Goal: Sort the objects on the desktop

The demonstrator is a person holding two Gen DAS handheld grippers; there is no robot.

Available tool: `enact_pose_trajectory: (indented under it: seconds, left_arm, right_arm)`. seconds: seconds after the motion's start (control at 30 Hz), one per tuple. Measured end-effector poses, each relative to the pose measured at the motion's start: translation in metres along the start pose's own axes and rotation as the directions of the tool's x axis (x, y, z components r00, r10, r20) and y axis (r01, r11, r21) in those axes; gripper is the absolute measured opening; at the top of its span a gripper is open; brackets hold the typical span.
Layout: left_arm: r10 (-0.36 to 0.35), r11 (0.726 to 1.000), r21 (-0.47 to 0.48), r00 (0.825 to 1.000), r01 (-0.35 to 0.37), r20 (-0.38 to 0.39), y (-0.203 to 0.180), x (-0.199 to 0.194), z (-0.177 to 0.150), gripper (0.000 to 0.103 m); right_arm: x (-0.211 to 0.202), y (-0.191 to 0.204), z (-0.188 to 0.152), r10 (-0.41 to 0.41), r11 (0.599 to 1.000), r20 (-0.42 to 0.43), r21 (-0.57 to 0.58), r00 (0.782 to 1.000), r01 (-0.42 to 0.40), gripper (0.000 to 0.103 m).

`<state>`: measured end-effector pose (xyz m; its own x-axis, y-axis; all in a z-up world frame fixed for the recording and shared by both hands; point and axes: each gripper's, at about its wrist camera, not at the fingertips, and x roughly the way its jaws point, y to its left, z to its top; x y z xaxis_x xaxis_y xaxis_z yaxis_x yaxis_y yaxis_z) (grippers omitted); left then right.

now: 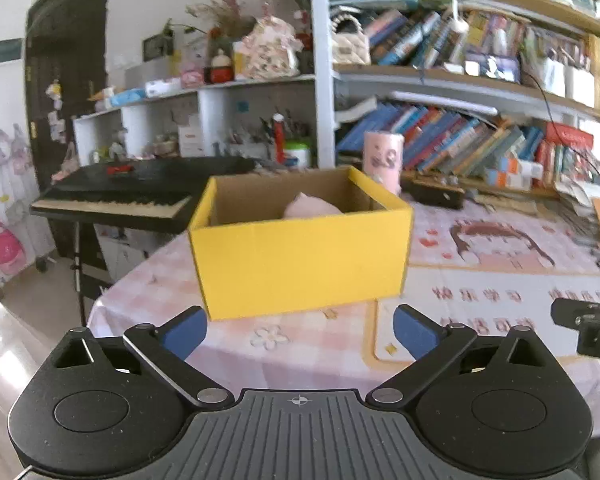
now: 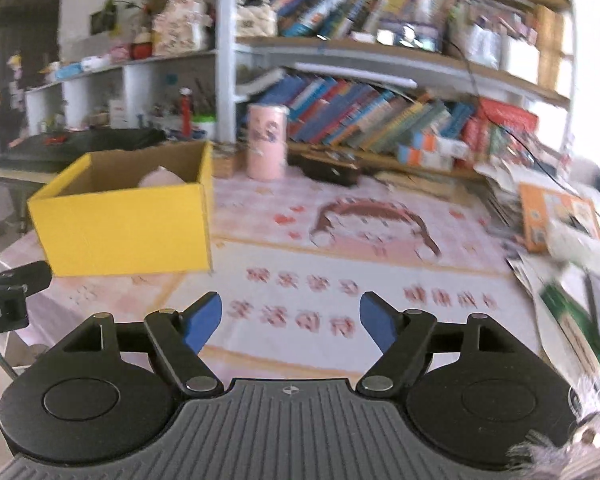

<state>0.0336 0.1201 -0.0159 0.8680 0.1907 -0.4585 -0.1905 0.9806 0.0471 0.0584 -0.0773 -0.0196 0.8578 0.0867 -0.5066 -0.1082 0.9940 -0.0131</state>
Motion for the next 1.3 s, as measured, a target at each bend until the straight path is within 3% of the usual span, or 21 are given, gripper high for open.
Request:
enact_pose_trajectory:
  seconds: [0.37, 0.63, 1.3]
  left_arm:
    - [-0.066, 0.997, 0.028, 0.998, 0.067, -0.017, -0.02, -0.008, -0.008, 0.103]
    - [-0.091, 0.994, 0.052, 0.995, 0.093, -0.048, -0.035, -0.011, -0.012, 0.103]
    - [-0.102, 0.991, 0.076, 0.991, 0.108, -0.083, -0.052, -0.02, -0.017, 0.103]
  right_arm:
    - [-0.015, -0.025, -0.022, -0.088, 0.995, -0.049, 0.053, 0.995, 0.09, 0.089]
    - [-0.02, -0.041, -0.03, -0.097, 0.992, -0.056, 0.07, 0.994, 0.101, 0.103]
    - [-0.031, -0.06, -0.039, -0.096, 0.987, -0.085, 0.12, 0.992, 0.106, 0.103]
